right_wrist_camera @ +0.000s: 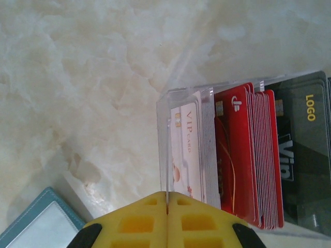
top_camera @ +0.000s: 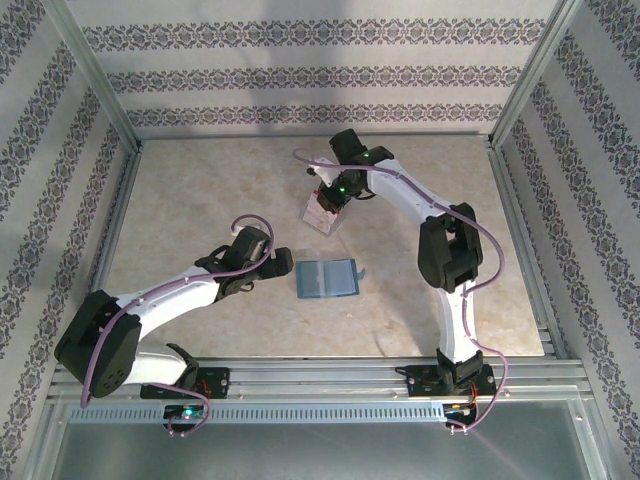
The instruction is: Take the credit cards out of the card holder
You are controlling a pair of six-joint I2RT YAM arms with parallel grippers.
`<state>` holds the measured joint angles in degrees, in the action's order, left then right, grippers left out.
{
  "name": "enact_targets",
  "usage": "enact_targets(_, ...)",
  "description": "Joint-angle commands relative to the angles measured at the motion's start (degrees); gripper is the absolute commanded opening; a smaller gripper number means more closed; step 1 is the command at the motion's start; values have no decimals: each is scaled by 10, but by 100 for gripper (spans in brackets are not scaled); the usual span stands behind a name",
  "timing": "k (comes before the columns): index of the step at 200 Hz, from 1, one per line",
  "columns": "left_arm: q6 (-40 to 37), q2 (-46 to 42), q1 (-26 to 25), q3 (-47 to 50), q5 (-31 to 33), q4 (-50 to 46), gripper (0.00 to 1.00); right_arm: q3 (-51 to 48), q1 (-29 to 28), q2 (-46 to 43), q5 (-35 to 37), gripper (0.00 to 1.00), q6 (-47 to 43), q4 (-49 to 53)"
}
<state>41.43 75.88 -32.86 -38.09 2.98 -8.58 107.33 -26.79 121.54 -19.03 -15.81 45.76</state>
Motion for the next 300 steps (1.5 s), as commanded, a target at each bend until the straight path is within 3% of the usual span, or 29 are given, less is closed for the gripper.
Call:
enact_targets(1, 12, 1, 9, -4, -8, 13, 99, 33, -7, 21, 19, 6, -22, 26)
enact_targets(142, 14, -10, 14, 2, -8, 5, 99, 99, -10, 78, 19, 6, -47, 51)
enact_targets(300, 17, -13, 15, 3, -8, 0, 99, 58, -9, 72, 15, 10, -41, 32)
